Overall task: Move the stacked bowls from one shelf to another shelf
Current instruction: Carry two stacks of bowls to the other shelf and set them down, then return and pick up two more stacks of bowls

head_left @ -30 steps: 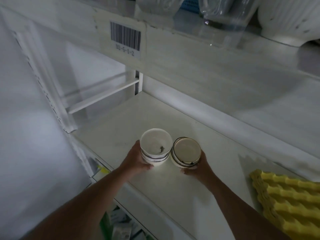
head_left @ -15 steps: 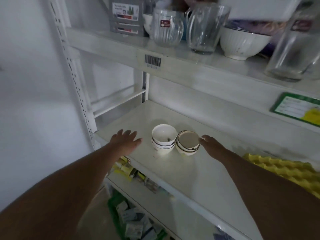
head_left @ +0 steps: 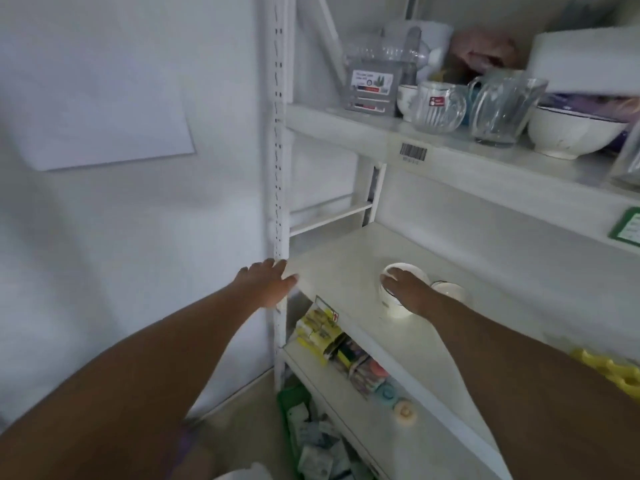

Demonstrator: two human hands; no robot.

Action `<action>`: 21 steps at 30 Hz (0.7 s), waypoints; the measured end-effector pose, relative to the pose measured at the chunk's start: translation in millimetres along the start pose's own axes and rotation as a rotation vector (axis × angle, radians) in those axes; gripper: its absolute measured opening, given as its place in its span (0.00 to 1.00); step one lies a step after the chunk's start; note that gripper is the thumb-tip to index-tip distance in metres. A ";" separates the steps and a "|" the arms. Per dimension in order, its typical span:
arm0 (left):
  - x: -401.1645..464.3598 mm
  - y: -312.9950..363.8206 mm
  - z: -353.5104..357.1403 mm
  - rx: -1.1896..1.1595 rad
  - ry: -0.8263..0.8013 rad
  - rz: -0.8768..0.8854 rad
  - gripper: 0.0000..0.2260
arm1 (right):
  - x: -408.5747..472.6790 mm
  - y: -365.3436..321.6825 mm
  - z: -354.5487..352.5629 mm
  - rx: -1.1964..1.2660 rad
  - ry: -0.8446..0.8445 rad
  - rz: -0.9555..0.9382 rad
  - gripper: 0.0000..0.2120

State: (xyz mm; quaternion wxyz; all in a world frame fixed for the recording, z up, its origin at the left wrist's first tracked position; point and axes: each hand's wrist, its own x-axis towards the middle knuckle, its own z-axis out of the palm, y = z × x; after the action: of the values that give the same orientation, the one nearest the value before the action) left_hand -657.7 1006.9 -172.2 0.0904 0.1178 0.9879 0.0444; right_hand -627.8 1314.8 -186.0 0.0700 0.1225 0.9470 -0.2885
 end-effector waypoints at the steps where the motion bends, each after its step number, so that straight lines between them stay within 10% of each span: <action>1: -7.8 -12.8 -1.7 -0.002 0.012 -0.027 0.25 | 6.2 -14.5 8.8 -0.005 -0.033 -0.037 0.28; 21: -222.8 -150.5 14.6 -0.388 0.106 -0.989 0.30 | -13.4 -270.5 164.6 -0.094 -0.666 -0.799 0.32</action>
State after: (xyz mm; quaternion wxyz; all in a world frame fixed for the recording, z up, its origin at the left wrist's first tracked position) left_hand -475.9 808.5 -165.4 0.0704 -0.3833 0.9024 0.1840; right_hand -678.4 1002.2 -175.7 0.2574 -0.3502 0.8582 -0.2732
